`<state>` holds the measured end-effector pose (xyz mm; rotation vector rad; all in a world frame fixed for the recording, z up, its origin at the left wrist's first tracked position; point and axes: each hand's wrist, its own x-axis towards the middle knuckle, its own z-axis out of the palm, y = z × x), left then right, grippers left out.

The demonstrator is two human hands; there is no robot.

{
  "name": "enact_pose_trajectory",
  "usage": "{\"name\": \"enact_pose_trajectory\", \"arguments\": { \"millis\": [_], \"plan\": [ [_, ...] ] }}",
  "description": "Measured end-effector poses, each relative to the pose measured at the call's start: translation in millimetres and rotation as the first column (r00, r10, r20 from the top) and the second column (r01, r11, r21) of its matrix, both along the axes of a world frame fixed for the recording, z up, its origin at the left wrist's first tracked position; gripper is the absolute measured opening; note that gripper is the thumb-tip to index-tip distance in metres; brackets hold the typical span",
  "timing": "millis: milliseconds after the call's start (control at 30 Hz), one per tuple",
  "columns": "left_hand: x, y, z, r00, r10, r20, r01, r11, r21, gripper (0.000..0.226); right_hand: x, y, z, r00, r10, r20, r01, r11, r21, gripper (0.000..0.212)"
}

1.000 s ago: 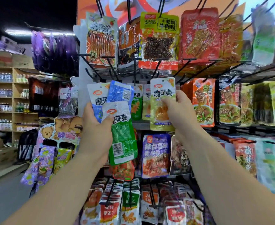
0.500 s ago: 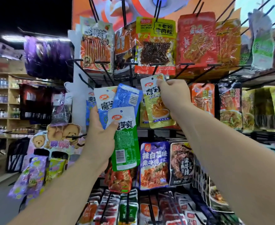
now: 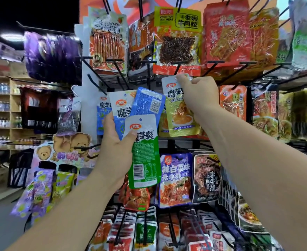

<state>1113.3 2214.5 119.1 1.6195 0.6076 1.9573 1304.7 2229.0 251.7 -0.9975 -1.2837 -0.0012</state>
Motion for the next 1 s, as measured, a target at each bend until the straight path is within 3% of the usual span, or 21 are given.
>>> {"name": "enact_pose_trajectory", "arguments": {
  "millis": [200, 433, 700, 767, 833, 900, 1000],
  "plan": [
    [-4, 3, -3, 1.000, -0.008, 0.010, 0.009, 1.000, -0.019, 0.060, -1, 3, 5, 0.997, 0.046, -0.054, -0.046, 0.999, 0.000, 0.066],
    [-4, 4, -4, 1.000, 0.001, -0.004, -0.001, 1.000, -0.031, 0.064, 3, 8, -5, 1.000, 0.000, -0.003, 0.000, 1.000, -0.005, 0.064],
    [-2, 1, -3, 1.000, -0.008, -0.007, 0.008, 1.000, -0.016, 0.061, 6, 27, -8, 0.984, -0.119, 0.133, 0.138, 0.981, -0.140, 0.054],
    [-2, 0, -3, 1.000, -0.016, -0.006, 0.016, 1.000, -0.014, 0.060, 6, 28, -15, 0.973, -0.146, 0.181, 0.167, 0.980, -0.106, 0.026],
    [-2, 0, -3, 1.000, -0.022, -0.006, 0.022, 1.000, -0.017, 0.060, 7, 23, -27, 0.950, -0.195, 0.242, 0.194, 0.981, 0.028, 0.034],
    [-3, 0, -3, 1.000, -0.027, 0.006, 0.028, 0.999, -0.026, 0.059, 11, 18, -39, 0.882, -0.267, 0.389, 0.200, 0.958, 0.203, 0.045],
    [-1, -1, 0, 0.999, -0.035, 0.021, 0.035, 0.999, -0.040, 0.056, 16, 17, -49, 0.594, -0.415, 0.689, 0.278, 0.910, 0.309, 0.063]
  ]
}}
